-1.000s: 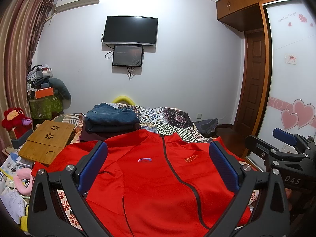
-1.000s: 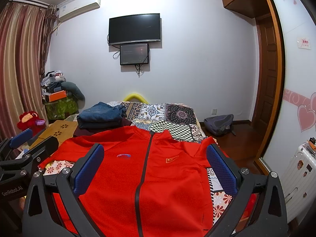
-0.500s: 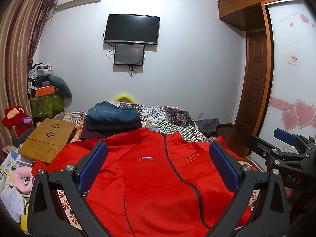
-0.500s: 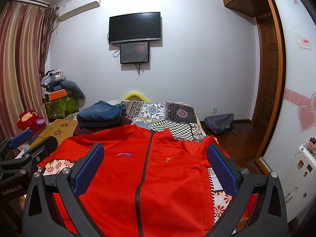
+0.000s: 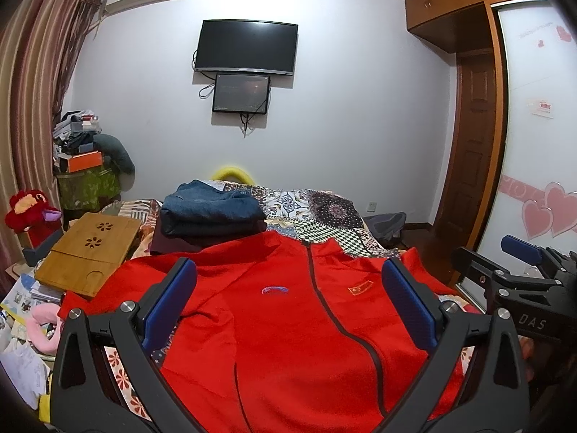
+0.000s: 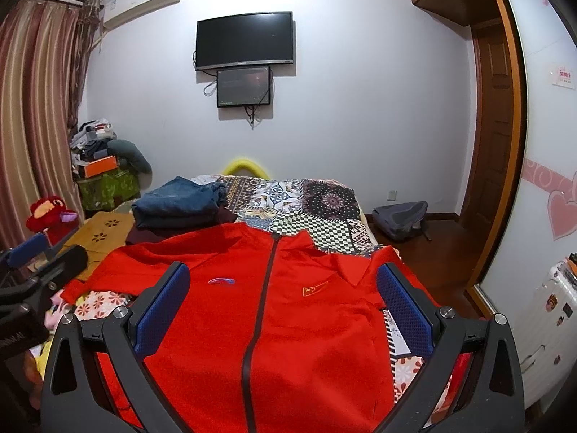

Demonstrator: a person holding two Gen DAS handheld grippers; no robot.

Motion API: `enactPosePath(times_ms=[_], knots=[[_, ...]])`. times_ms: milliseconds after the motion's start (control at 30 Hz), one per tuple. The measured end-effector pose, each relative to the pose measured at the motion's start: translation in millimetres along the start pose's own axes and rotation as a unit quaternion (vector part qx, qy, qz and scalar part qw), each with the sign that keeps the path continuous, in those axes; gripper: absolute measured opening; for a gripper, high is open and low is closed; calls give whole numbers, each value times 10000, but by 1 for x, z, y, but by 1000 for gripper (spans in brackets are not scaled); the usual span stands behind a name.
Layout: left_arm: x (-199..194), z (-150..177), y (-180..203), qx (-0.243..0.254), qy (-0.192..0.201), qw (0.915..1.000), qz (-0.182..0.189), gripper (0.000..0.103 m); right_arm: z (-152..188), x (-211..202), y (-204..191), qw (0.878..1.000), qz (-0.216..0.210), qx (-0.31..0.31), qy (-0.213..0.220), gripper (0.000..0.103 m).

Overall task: Fold large clothes
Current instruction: 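Grasp the red jacket's sleeve with the left gripper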

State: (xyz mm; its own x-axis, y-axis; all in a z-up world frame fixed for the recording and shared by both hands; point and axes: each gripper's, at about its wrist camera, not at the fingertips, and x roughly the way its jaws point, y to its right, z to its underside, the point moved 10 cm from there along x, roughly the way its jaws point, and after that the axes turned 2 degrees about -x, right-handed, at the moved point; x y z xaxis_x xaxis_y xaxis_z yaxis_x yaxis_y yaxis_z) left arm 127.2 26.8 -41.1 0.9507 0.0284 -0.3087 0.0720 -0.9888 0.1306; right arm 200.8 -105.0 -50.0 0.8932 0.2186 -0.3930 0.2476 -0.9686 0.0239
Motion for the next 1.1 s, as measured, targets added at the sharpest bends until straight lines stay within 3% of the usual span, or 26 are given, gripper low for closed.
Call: enactPosePath(times_ms=[400,567,700,800,967,1100], knots=[[66,-24,-65,-298,-135,9979,-566,103,-13,54,10,9994,212,19,-289,103],[98,-26,-129,-611,-251,9904,-1212,103,-9,84,12,9983,236,47,-531,103],[121,-12,-196,-983,-542,9769,-1818,103,0,111,15,9962,247,24,-834,103],[132,11,-244,-1456,-897,9644,-2018,103,17,131,12,9924,178,36,-1215,103],[153,65,-315,-2629,-1594,9332,-1858,103,41,151,3,9846,41,53,-1747,103],[164,109,-349,-3480,-1923,9038,-1584,94,46,161,2,9816,48,-24,-1911,103]])
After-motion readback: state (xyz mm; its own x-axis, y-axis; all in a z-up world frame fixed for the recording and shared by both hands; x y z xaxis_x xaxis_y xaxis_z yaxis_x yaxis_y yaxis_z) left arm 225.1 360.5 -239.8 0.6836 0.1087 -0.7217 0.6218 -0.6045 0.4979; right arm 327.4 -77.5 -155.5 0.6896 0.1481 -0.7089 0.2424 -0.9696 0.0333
